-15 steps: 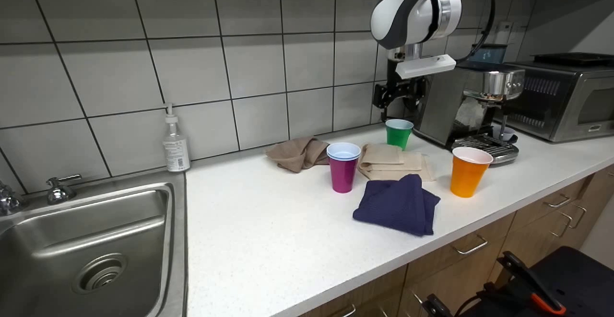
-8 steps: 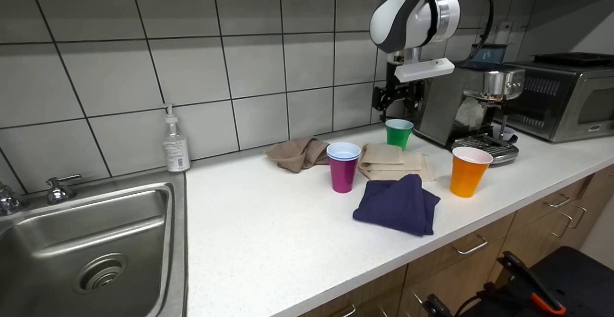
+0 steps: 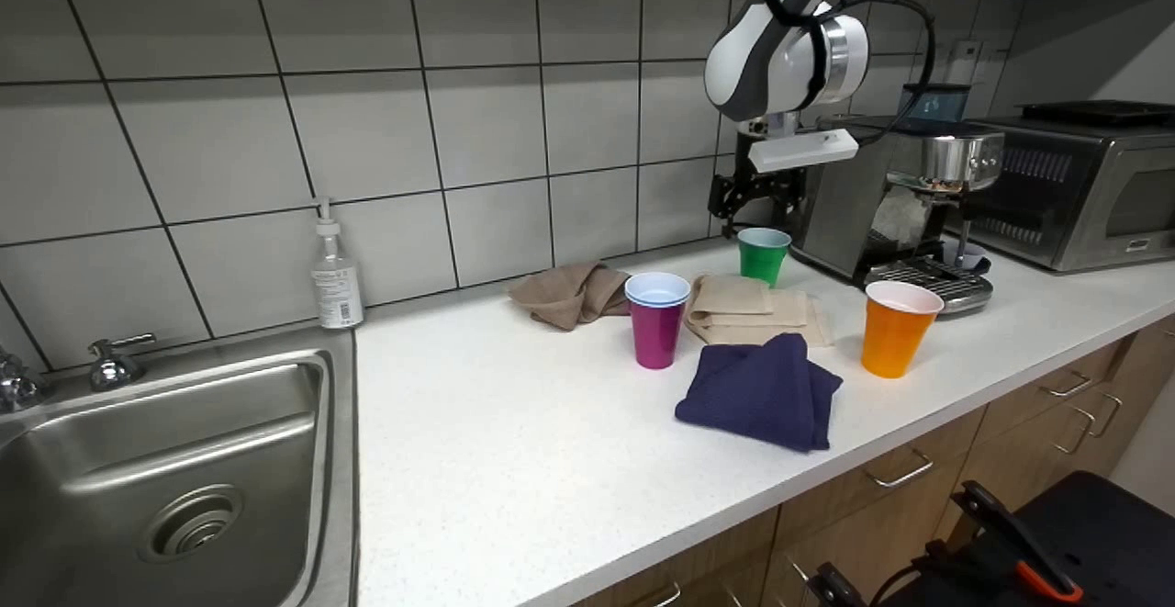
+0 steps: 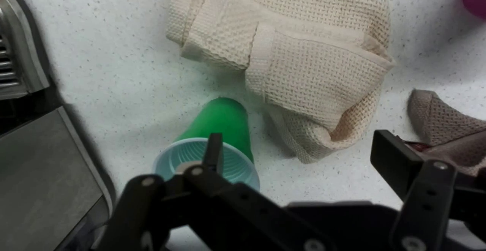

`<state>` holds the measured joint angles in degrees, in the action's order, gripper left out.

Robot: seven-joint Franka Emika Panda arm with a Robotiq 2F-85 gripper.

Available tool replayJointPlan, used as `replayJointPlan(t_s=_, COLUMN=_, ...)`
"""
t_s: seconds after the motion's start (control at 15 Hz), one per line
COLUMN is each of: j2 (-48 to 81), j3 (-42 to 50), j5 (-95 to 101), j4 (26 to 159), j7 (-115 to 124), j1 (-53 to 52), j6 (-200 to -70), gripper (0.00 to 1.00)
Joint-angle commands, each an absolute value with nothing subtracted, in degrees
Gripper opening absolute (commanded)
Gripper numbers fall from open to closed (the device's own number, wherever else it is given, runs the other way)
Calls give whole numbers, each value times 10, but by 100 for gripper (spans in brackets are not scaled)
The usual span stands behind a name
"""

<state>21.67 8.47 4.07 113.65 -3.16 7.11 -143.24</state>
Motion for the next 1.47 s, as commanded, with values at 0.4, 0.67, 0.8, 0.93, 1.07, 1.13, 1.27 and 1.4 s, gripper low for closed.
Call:
replayJointPlan(t_s=0.4, j2=322, j3=82, j5=21, j4=1006, j7=-6, j1=91, j6=-1429, gripper=100)
replayJointPlan(t_s=0.67, j2=357, j3=84, j5=17, j4=964, j7=6, j1=93, j6=-1420, gripper=100)
replayJointPlan(t_s=0.8, j2=371, j3=85, j5=19, j4=950, j7=9, j1=94, j6=-1419, gripper=100)
replayJointPlan(t_s=0.93, j2=380, j3=87, j5=20, j4=940, j7=10, j1=94, j6=-1418, gripper=100)
replayJointPlan(t_s=1.07, j2=387, j3=88, j5=21, j4=934, j7=10, j1=95, j6=-1417, gripper=100)
replayJointPlan(t_s=1.13, j2=390, j3=89, j5=21, j4=930, j7=11, j1=95, j6=-1416, gripper=100)
replayJointPlan(t_s=1.27, j2=395, j3=89, j5=19, j4=924, j7=10, j1=97, j6=-1415, gripper=100)
replayJointPlan(t_s=1.4, j2=395, j3=88, j5=18, j4=924, j7=8, j1=99, j6=-1419, gripper=74)
